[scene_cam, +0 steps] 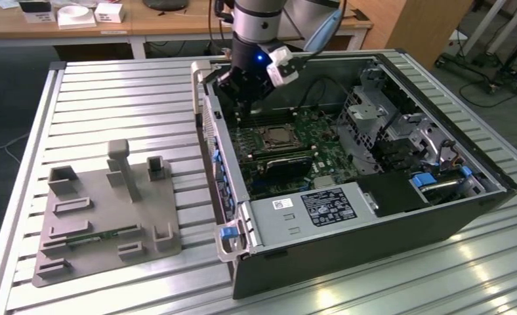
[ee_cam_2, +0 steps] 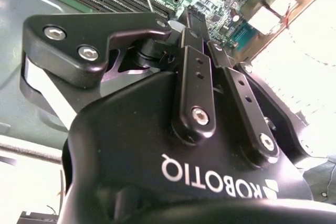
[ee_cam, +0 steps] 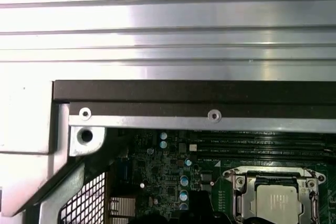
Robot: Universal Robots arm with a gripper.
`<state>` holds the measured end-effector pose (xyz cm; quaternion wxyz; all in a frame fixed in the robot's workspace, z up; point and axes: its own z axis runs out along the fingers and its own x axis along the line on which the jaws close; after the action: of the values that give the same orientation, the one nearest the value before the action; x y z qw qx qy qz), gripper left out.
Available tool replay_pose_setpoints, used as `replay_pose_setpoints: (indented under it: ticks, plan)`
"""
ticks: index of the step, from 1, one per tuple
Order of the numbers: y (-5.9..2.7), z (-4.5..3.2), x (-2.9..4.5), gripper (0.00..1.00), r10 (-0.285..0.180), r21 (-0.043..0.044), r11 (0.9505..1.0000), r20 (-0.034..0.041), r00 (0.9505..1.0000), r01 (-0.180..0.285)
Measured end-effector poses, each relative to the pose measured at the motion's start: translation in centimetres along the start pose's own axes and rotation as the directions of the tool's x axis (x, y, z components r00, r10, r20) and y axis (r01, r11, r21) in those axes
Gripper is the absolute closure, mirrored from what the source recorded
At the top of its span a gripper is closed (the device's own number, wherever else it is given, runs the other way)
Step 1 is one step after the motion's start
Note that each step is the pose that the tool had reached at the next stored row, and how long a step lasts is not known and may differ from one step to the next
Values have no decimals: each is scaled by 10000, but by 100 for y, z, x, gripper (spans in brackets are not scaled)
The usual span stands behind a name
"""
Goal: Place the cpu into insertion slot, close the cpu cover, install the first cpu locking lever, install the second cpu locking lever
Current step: 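Install the first cpu locking lever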
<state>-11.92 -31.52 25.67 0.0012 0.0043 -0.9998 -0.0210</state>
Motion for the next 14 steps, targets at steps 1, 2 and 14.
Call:
replay_pose_setpoints:
  ticks: [1,2,14]
  plan:
    - [12,1,0,90,0,0,10000,1,10000,0]
    - [22,2,0,90,0,1,10000,0,10000,0]
    - [86,11,-35,90,0,-2,10000,0,10000,0]
